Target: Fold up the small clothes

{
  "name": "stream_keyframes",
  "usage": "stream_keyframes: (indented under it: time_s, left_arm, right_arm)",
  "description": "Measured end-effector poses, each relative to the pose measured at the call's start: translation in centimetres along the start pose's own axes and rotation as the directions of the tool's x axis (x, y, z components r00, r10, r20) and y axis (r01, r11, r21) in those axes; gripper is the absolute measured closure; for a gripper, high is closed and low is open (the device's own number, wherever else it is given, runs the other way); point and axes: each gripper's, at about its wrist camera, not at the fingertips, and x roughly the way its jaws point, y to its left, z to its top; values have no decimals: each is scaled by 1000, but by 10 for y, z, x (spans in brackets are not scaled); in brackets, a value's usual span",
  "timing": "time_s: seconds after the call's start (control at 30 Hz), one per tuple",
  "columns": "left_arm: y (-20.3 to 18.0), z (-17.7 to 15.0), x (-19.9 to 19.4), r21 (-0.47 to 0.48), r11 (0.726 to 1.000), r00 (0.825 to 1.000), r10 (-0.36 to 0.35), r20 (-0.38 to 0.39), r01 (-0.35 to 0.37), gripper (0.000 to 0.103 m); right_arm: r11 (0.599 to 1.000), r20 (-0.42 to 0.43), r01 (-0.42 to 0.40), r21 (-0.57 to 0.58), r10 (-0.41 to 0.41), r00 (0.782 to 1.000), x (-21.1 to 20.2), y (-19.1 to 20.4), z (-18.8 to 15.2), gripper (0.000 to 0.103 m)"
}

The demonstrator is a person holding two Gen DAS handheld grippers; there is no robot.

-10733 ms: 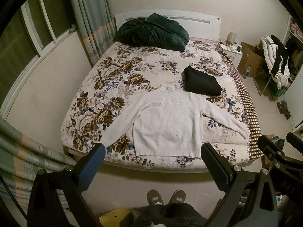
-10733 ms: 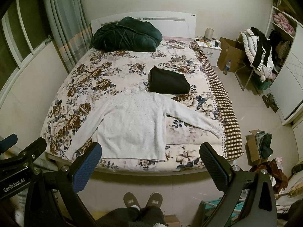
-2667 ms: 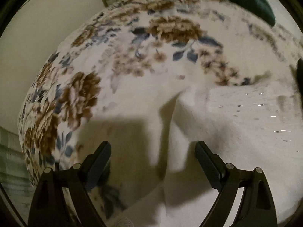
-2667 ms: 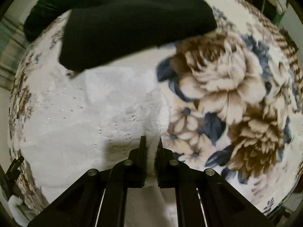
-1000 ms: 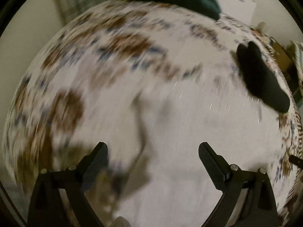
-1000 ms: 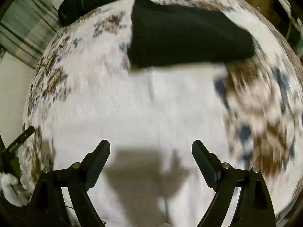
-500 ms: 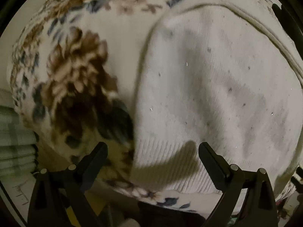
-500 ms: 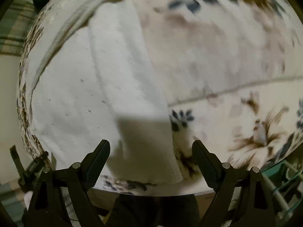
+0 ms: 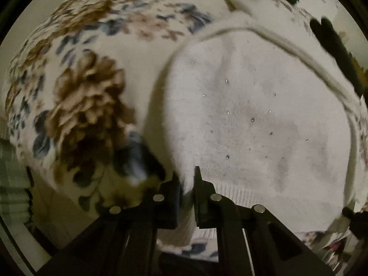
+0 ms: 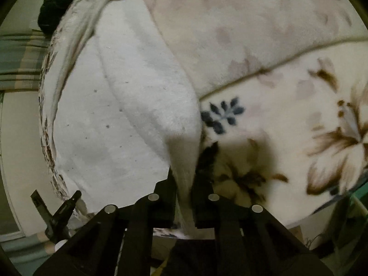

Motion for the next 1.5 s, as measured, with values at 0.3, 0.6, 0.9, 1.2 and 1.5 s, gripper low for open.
stream_keyframes:
  time_s: [0.3,0.6,0.9,1.2,1.5]
  left_arm:
    - [18,-2,18,-64,991,988,-126,-84,121,91]
    - [15,1,37,-16,995,991,-102,-85,101,86]
    - [6,15,-49,-31,993,992,-114,54,116,95]
    - [-24,114,-128,-36,964,941,-248,232,263,96]
    - [-96,270,-78,2,958,929,-278,246,286,95]
  right_arm:
    - [996,-72,-39,86,45,996,-6,-40,4,94]
    - [996,-86,-38,86,46,995,18,-30,-1,49]
    - [996,-17,-79,32,80,997,-20,4,-2,96]
    - [975,151,-218,-35,221,963,-115,58,51,96]
    - [975,292,-187,-117,213,932,-130,156,184,96]
